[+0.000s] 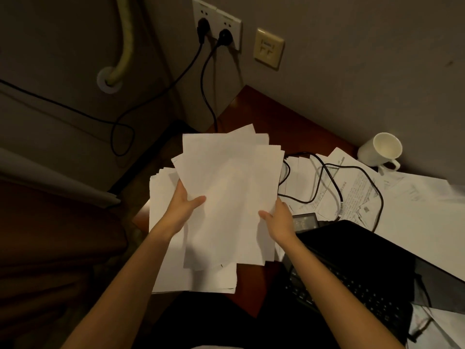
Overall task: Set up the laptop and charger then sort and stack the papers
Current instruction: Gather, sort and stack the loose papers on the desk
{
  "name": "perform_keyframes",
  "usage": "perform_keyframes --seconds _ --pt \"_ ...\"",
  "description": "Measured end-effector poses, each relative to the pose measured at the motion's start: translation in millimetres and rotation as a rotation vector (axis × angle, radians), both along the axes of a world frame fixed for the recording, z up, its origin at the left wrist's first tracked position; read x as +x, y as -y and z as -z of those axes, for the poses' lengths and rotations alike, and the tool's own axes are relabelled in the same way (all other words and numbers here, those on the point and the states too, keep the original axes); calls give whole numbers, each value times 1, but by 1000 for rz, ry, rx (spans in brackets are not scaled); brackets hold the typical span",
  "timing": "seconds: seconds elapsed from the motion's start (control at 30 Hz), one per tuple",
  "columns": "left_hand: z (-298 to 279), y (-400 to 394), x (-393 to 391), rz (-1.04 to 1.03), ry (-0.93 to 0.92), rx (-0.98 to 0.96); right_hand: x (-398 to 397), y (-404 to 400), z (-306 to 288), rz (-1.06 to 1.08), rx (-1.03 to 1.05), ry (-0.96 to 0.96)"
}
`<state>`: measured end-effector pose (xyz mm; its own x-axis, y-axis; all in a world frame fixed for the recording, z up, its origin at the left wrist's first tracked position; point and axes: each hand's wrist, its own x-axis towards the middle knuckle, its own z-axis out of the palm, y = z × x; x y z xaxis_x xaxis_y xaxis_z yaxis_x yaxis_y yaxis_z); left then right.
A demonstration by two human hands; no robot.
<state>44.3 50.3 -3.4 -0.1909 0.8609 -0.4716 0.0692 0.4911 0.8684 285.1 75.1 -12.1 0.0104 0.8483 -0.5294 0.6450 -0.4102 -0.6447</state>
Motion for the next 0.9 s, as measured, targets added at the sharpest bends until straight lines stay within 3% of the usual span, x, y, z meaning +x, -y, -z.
perform_keyframes --seconds 0.13,0.23,0.53,0.73,0.9 --pt "-27 6 -27 26 112 59 -9 -10 -23 -37 163 -237" --pt "-52 9 -44 48 177 160 -15 -18 -55 72 172 -451" --pt "-108 20 -60 -205 64 481 -62 1 -97 208 420 -732" --pt "-115 34 -65 -270 -102 656 -68 15 -95 142 405 -702" --pt "-113 36 -66 -370 -69 655 -80 17 -89 121 338 -694"
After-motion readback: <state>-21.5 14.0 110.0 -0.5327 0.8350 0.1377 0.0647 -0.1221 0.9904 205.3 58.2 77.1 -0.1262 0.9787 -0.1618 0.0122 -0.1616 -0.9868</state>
